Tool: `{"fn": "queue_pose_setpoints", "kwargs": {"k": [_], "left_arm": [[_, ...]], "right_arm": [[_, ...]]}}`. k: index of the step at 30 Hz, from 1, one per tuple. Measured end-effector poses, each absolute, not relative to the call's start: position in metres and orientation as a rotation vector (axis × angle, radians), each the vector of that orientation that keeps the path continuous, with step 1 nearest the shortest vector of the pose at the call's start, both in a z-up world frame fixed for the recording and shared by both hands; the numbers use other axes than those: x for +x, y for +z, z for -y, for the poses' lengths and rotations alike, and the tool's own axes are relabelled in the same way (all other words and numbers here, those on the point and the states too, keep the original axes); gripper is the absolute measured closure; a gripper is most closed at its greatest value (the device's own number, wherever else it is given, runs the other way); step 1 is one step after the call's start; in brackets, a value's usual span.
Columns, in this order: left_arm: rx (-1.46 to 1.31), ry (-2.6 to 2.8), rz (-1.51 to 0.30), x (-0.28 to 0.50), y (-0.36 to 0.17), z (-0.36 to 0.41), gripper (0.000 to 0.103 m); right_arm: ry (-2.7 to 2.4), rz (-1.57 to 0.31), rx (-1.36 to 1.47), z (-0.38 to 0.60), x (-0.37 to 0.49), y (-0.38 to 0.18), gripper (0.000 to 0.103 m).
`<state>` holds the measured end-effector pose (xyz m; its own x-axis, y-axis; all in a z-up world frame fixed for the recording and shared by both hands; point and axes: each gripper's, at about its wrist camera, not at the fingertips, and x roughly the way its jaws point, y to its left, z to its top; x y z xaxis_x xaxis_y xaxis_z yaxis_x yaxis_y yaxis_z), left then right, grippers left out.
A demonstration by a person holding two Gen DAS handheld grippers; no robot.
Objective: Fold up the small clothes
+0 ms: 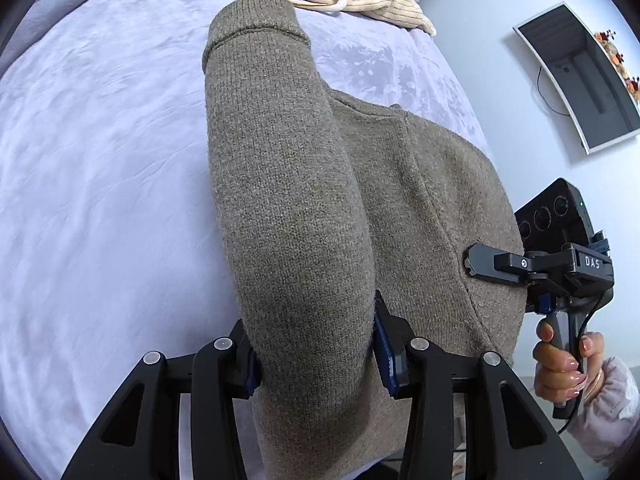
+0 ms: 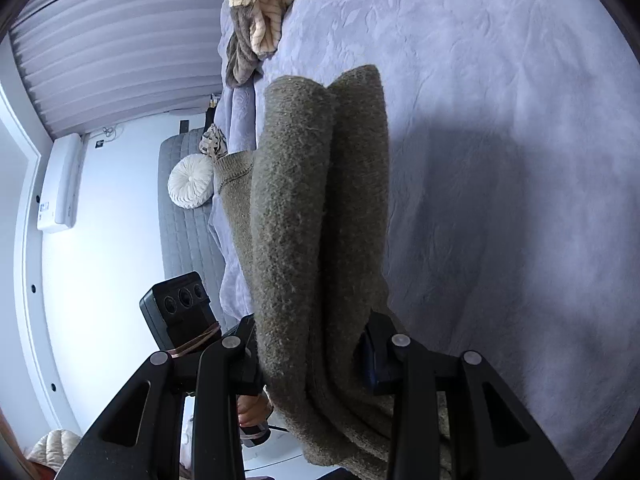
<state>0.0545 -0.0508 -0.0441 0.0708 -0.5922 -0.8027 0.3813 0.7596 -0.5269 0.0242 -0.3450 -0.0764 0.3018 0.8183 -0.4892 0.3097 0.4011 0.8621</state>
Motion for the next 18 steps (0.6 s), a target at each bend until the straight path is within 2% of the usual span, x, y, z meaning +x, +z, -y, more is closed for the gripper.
{"fn": "queue_pose_setpoints", "kwargs": {"k": [6,10,12,14,18], "left_arm": [[-0.212,-0.658,-1.351,0.027,-0.058,0.001,0.057],[-0.219,-0.565,-1.406,0.024,-0.087,-0.017,0.057],[-0.167,-0.473,-1.45,0.025,-0.102,-0.024,0.057],[-0.171,-0.417,-1.433,0.024,-0.102,-0.036,0.05],[-0.152,-0.375,-1.373,0.018,-0.086,-0.055,0.05]], "right_arm": [[0.49,-1.328,1.171,0.284,0.007,-0.093,0.065],[0.471,-1.369,1.152,0.26,0.008,-0.115,0.065],[0.363,-1.429,1.077,0.257,0.011,-0.125,0.065],[0.243,-1.467,0.987,0.264,0.012,-0.125,0.065],[0.14,-1.469,0.791,0.277,0.008,-0.098,0.065]]}}
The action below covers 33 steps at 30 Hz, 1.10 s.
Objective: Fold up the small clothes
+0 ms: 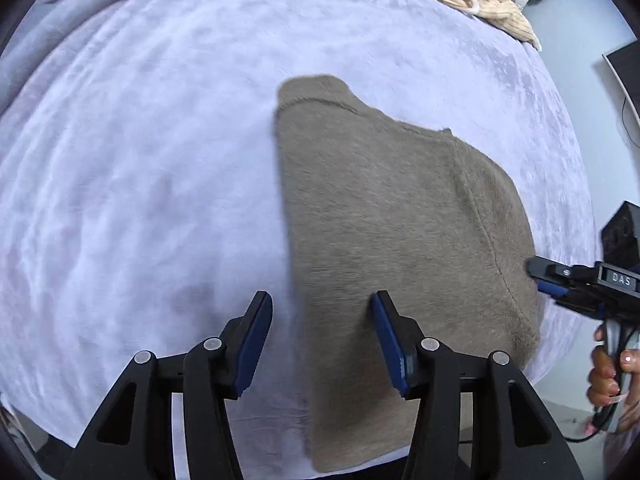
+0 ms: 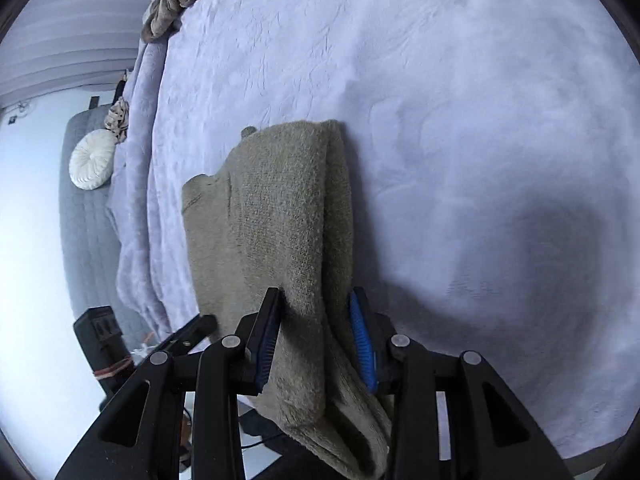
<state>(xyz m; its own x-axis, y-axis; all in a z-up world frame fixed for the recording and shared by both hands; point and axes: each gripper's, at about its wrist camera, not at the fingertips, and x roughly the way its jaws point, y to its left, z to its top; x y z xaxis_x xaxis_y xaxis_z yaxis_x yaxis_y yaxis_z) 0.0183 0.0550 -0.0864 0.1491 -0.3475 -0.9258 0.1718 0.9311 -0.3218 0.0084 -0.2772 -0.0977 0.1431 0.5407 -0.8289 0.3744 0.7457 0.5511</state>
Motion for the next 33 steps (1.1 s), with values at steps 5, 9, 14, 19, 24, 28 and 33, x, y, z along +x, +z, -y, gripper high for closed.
{"fn": "queue_pose_setpoints", "kwargs": {"k": [5,9,14,19,24,28,33], "left_arm": [[-0.11,-0.425,-1.322,0.007,-0.068,-0.058,0.05],[-0.1,-0.535,-1.305,-0.006,-0.059,-0.044,0.05],[-0.056,-0.535,-1.341,-0.02,-0.083,-0.017,0.05],[-0.045,-0.537,-1.337,-0.026,-0.091,-0.011,0.05],[0.023,-0.528,-1.322,-0.03,-0.091,-0.002,0.049],[0.028,-0.514,-1.335,-0.031,-0.086,-0.002,0.049],[0.032,-0.482,-1.367,-0.034,-0.082,-0.012,0.049]], "right_arm": [[0.105,-1.413,0.585,0.267,-0.014,-0.053,0.093],[0.182,-1.391,0.508,0.241,-0.029,-0.031,0.094],[0.185,-1.45,0.369,0.21,-0.04,-0.047,0.094],[0.104,-1.546,0.249,0.211,-0.044,-0.099,0.1],[0.105,-1.545,0.243,0.214,-0.044,-0.107,0.1],[0.104,-1.539,0.165,0.204,-0.05,-0.096,0.1],[0.051,-1.582,0.25,0.219,-0.061,-0.091,0.099]]}}
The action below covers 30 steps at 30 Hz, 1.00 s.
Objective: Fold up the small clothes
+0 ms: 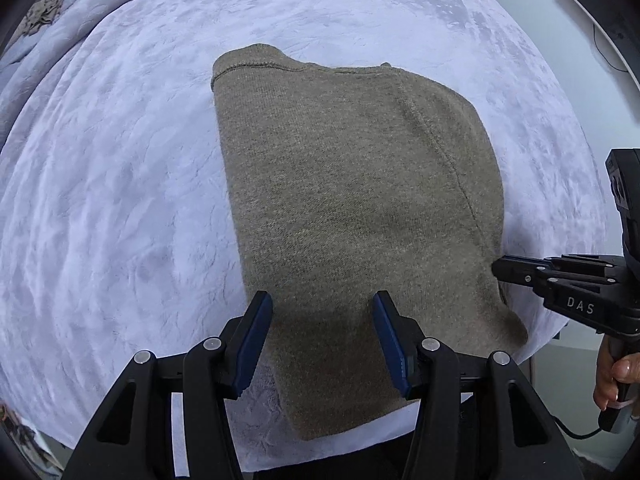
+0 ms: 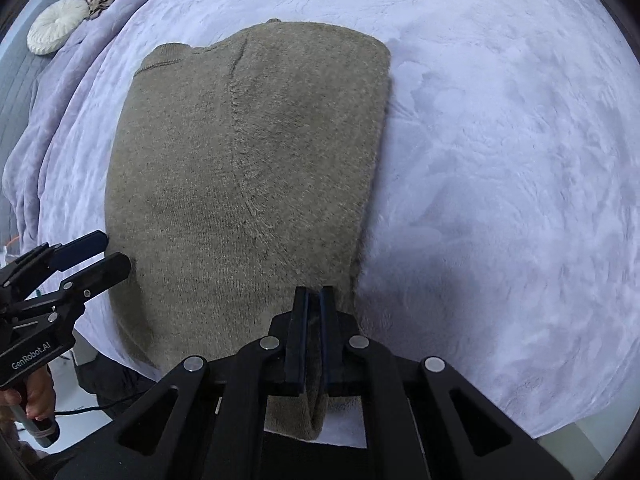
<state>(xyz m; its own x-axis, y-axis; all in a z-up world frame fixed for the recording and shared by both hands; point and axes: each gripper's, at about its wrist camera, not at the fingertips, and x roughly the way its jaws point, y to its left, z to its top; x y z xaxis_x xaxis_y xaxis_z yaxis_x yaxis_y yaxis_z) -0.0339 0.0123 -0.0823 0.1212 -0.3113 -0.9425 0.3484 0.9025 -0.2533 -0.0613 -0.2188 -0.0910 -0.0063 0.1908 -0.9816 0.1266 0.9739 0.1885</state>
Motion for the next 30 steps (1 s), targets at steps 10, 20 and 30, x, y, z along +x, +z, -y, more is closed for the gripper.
{"fn": "queue_pose_setpoints", "kwargs": {"k": [10,20,30], "left_arm": [[0.032,-0.45,-1.381,-0.041,-0.059,-0.032,0.049],[-0.03,-0.43,-1.338,-0.049,-0.033,-0.04,0.001],[0.098,-0.257,-1.285,-0.045,-0.023,-0.046,0.001]], "right_arm": [[-0.067,-1.571,0.401,0.262,-0.09,-0.052,0.093],[-0.072,-1.533,0.437,0.233,-0.081,-0.033,0.093],[-0.094,-1.496,0.276,0.203,-0.069,-0.01,0.01]]}}
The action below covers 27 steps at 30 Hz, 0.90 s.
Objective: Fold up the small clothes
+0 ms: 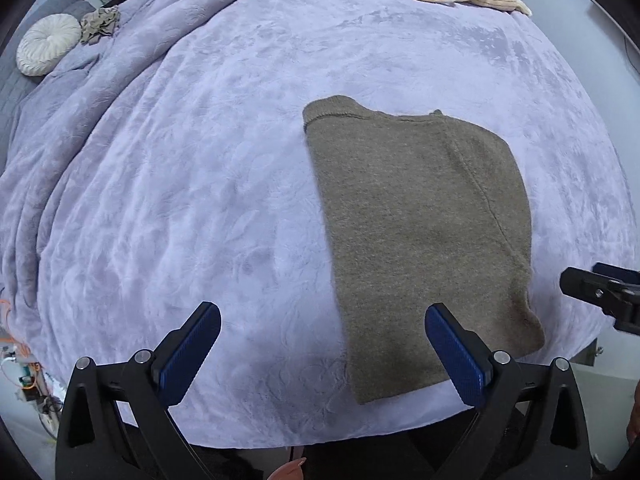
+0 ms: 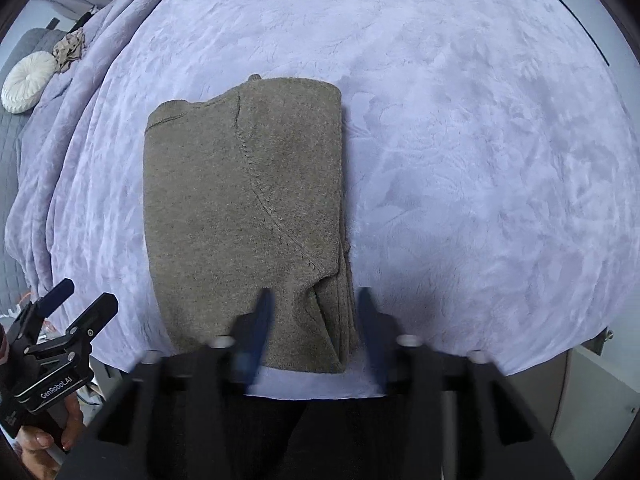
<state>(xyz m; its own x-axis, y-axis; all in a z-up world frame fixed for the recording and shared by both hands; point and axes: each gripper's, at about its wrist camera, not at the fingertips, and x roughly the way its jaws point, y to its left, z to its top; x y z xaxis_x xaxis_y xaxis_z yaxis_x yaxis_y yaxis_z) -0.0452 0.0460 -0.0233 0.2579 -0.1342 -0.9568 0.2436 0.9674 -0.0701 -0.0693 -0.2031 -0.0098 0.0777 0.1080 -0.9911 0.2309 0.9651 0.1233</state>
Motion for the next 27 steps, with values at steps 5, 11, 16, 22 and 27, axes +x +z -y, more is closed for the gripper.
{"fn": "queue_pose_setpoints", "kwargs": {"k": [5,11,16,22,27], "left_arm": [[0.024,-0.248,-1.336,-0.04,-0.026,-0.055,0.001],[-0.006,-0.233,-1.375,-0.044,-0.027,-0.057,0.001],[-0.003,-0.229,-1.379,-0.047,-0.024,-0.055,0.001],[0.0,-0.219,-1.378,-0.049,-0.022,-0.054,0.001],[-0.01,-0.216,-1.388,-0.05,-0.023,-0.055,0.001]], "right_arm": [[-0.075,-1.412,0.181,0.184,-0.065,0.009,0.004],[-0.063,-1.423,0.152,0.177,-0.063,0.013,0.0],[-0.076,-1.458,0.137,0.175,-0.063,0.011,0.0],[-0.095,-1.473,0.147,0.177,-0.062,0.011,0.0],[-0.099,-1.479,0.158,0.178,-0.064,0.01,0.0]]}}
